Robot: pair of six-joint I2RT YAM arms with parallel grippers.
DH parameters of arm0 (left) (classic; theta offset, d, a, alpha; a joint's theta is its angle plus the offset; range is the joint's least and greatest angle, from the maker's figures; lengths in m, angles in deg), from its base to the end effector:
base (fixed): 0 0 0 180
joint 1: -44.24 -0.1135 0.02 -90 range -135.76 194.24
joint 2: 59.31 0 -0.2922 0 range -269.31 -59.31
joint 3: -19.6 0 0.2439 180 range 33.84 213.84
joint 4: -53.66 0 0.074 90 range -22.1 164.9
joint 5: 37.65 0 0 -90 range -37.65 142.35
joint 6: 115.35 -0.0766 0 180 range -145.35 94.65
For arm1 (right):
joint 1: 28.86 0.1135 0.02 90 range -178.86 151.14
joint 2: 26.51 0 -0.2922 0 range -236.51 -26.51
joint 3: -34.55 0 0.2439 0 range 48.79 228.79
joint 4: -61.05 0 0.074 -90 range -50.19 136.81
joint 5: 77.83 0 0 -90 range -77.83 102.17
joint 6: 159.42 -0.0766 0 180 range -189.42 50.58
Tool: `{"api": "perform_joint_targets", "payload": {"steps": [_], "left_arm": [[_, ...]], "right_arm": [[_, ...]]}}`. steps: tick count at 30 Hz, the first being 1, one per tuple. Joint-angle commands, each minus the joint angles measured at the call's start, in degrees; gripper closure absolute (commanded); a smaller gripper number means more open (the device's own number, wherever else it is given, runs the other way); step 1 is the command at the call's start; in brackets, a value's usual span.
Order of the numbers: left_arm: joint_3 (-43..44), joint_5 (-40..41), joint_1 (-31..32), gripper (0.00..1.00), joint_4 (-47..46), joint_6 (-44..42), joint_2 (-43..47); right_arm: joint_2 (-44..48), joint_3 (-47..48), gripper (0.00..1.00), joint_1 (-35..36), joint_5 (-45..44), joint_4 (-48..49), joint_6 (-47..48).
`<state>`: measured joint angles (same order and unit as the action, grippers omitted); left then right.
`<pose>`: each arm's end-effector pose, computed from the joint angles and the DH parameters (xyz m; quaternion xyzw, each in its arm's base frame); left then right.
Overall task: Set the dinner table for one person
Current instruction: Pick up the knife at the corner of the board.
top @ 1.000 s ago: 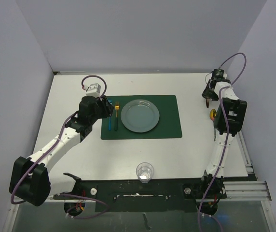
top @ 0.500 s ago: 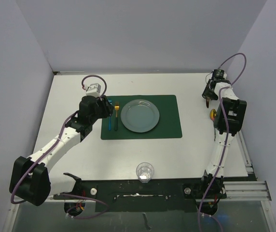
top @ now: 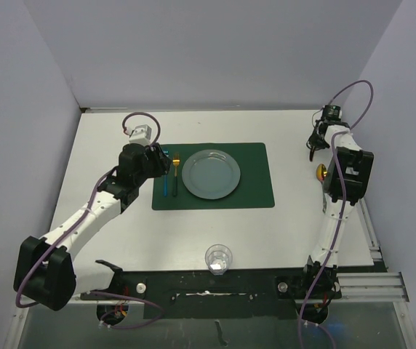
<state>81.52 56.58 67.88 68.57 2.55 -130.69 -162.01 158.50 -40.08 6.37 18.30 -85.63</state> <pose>0.2810 -0.1168 0.2883 -0.0512 0.8385 -0.2075 0.5012 0.5429 -0.1156 0.1475 0.2405 0.9199 -0.0348 0.3079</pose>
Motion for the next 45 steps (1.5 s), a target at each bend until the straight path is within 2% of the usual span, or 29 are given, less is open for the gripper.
{"api": "perform_joint_targets", "payload": {"steps": [1, 12, 25, 37, 45], "left_arm": [[2.2, -0.2, 0.1, 0.64, -1.5, 0.5, 2.8], [1.2, -0.8, 0.1, 0.64, -2.5, 1.7, 3.7], [0.0, -1.9, 0.1, 0.64, -3.9, 2.9, 4.9], [-0.3, -2.2, 0.1, 0.64, -3.7, 3.3, 5.3], [-0.7, -3.0, 0.1, 0.64, -4.4, 4.5, 5.4]], "right_arm": [[-0.7, -5.2, 1.0, 0.2, 3.9, 0.4, 1.4], [3.9, -9.6, 1.0, 1.0, 5.2, 0.8, 1.7], [13.1, -26.1, 1.0, 8.1, 5.2, 9.4, -1.6], [20.8, -28.4, 1.0, 16.0, 4.2, 10.3, -3.4], [26.5, -30.7, 1.0, 18.9, 3.5, 10.2, -4.1]]}}
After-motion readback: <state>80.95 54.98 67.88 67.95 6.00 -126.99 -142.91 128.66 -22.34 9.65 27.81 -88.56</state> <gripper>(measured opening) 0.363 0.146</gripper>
